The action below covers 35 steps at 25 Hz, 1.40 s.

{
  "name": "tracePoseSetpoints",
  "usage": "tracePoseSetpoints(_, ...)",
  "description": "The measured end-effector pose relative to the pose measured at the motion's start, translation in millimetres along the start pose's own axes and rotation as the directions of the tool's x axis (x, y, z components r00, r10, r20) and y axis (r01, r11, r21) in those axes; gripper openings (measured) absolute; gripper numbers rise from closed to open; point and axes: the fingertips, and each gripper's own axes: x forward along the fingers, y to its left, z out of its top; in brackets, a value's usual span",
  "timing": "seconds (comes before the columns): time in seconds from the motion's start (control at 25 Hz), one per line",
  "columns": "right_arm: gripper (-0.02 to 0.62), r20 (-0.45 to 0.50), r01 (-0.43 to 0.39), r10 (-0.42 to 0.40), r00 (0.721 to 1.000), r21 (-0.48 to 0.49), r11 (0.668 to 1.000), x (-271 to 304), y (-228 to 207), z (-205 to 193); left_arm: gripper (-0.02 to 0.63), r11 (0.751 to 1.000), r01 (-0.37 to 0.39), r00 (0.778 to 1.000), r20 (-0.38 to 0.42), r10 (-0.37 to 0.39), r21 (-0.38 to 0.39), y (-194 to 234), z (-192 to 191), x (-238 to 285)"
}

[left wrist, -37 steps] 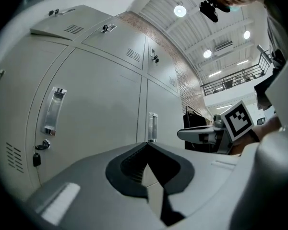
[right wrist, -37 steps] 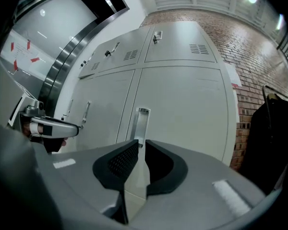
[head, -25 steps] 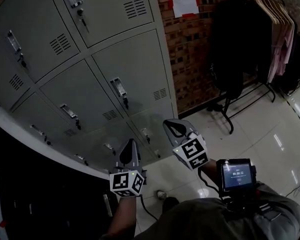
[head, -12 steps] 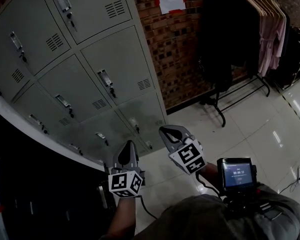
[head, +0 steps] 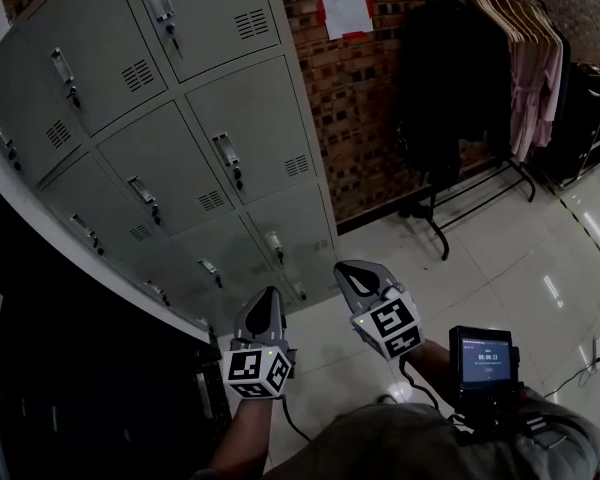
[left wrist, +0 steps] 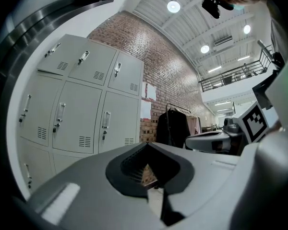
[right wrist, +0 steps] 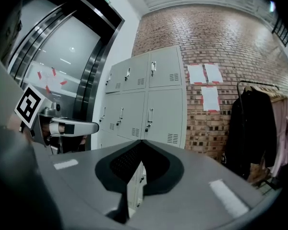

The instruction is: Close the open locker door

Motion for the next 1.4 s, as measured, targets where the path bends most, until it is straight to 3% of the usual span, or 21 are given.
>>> tracePoseSetpoints(0.64,0.005,0.041,0.019,-0.019,0.999,-0.008,1.000,-8,13,12,-0.002,1.000,-0.007,1.000,0.029,0.007,-0.006,0,10,-16)
tracePoseSetpoints(1.4,0.005,0.025,0.017,-0.016,1.000,-0.009,1.000,-9,8,3,-0.002,0.999,-0.010,1.000,-0.006,0.010,-0.036,-6,-7,-11)
